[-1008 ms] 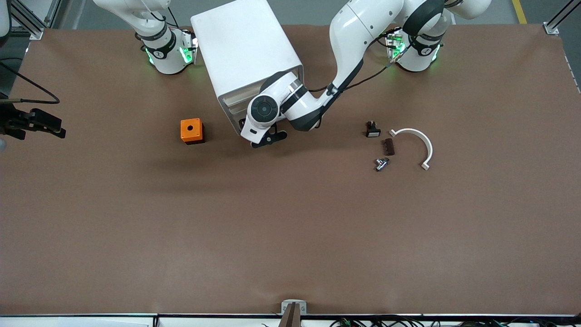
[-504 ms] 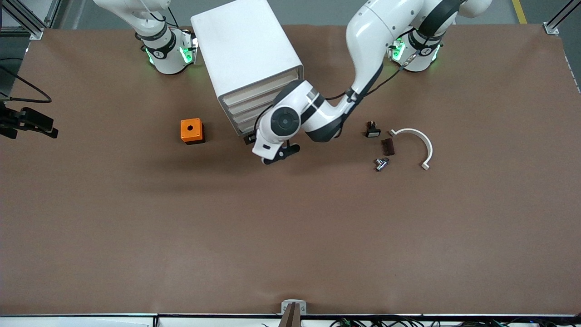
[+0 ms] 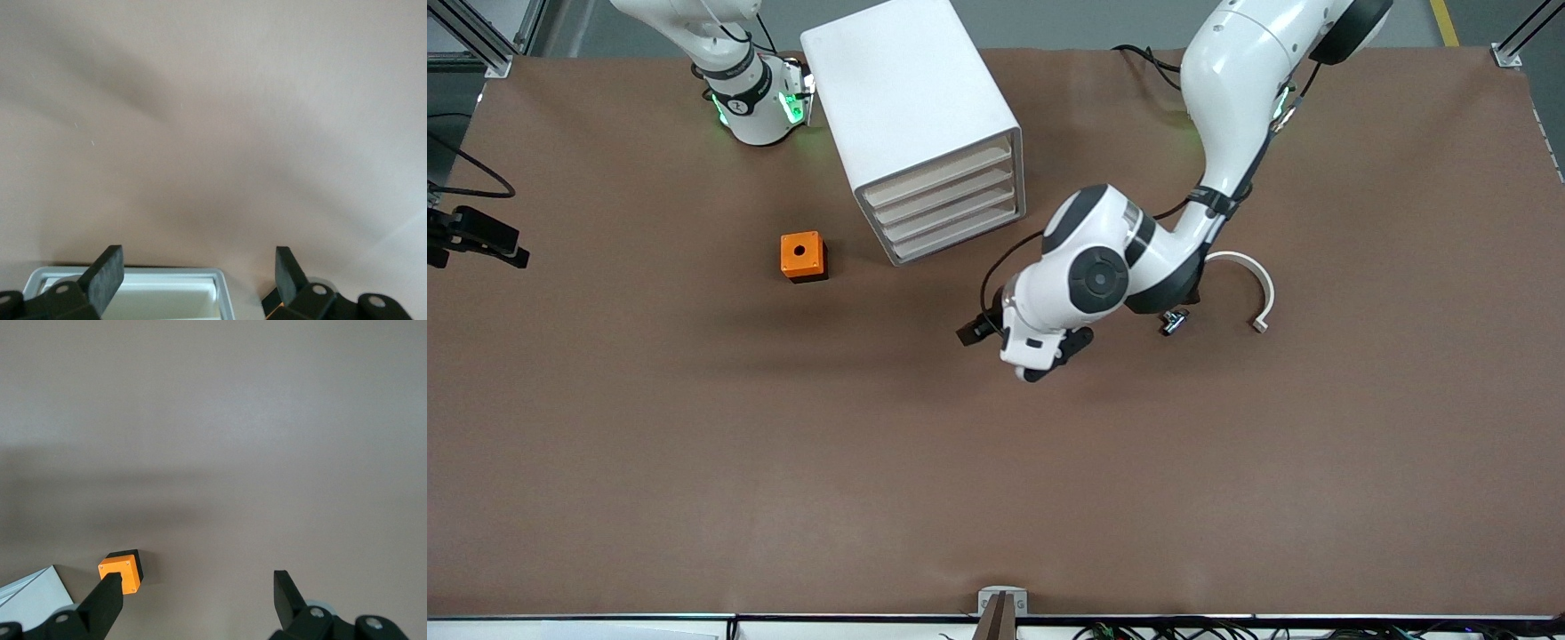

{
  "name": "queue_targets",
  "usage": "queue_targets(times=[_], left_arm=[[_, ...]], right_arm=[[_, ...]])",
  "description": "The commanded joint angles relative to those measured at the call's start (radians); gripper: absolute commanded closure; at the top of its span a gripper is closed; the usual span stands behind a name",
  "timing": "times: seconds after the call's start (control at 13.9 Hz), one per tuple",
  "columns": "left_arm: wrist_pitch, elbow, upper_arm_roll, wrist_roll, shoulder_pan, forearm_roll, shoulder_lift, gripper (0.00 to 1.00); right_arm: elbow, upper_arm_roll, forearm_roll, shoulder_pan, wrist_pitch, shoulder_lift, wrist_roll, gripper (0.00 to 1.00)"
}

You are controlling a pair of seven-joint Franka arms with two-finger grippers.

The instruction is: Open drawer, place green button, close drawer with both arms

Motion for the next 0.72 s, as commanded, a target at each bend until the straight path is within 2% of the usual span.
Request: queue_targets(times=[0.0, 0.29, 0.65], left_arm=[[-0.007, -0.021, -0.007, -0.013, 0.040, -0.013, -0.035, 0.00], [-0.017, -0.017, -0.006, -0.018, 0.088, -0.010, -0.073, 0.00], [-0.209, -0.018, 0.002, 0.099, 0.200, 0.002, -0.199, 0.00]], right_arm=[[-0.001, 0.018, 0.013, -0.033, -0.003, -0.034, 0.009, 0.00], [-0.002, 0.021, 0.011, -0.027, -0.032, -0.070, 0.009, 0.00], [-0.027, 0.022, 0.013, -0.027, -0.089, -0.092, 0.050, 0.00]])
